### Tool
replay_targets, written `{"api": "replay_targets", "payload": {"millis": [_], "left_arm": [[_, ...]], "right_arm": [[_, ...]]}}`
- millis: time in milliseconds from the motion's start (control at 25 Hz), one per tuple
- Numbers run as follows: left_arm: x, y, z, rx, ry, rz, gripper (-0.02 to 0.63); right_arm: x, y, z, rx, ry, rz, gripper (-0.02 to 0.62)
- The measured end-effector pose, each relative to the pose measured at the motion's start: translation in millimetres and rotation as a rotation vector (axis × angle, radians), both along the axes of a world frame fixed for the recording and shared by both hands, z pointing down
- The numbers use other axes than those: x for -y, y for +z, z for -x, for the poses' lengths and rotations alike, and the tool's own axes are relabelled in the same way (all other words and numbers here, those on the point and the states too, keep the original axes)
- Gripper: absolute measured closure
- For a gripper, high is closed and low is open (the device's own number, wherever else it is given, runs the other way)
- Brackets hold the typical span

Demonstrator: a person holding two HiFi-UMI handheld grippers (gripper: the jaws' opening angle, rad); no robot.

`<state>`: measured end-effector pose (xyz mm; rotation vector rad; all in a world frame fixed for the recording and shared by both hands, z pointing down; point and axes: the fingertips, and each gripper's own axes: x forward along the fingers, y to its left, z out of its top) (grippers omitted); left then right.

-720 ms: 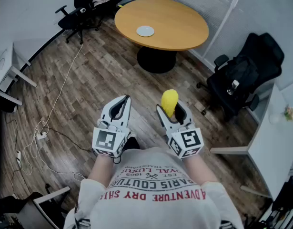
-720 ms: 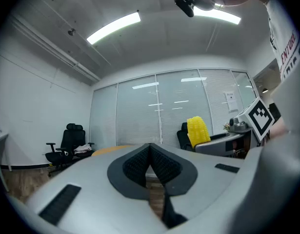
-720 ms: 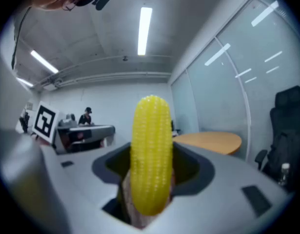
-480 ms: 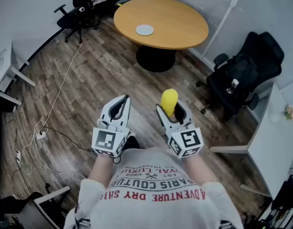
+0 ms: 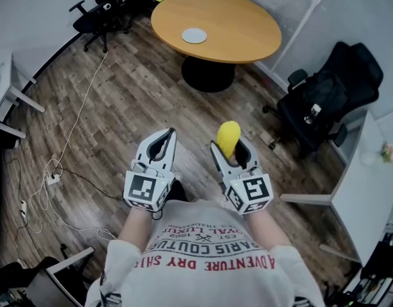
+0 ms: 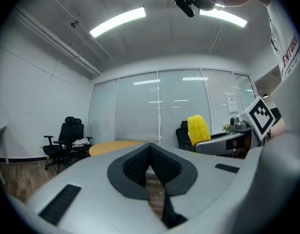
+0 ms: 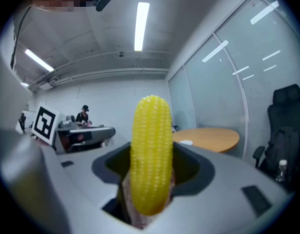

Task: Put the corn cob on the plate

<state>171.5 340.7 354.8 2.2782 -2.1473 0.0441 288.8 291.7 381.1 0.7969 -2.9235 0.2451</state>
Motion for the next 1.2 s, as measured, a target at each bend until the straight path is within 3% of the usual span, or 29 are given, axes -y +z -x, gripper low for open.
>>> {"api": "replay_targets", "payload": {"millis": [880,1200], "left_arm": [[101,6,170,-0.004,0.060,0.009,0.574],[125,17,208,-0.024,0.034,0.030,0.574]], "right_arm": [[99,9,158,0.009,0.086,0.040,0.331],[130,22,194,-0.017,0.068,0.072,0.331]]}}
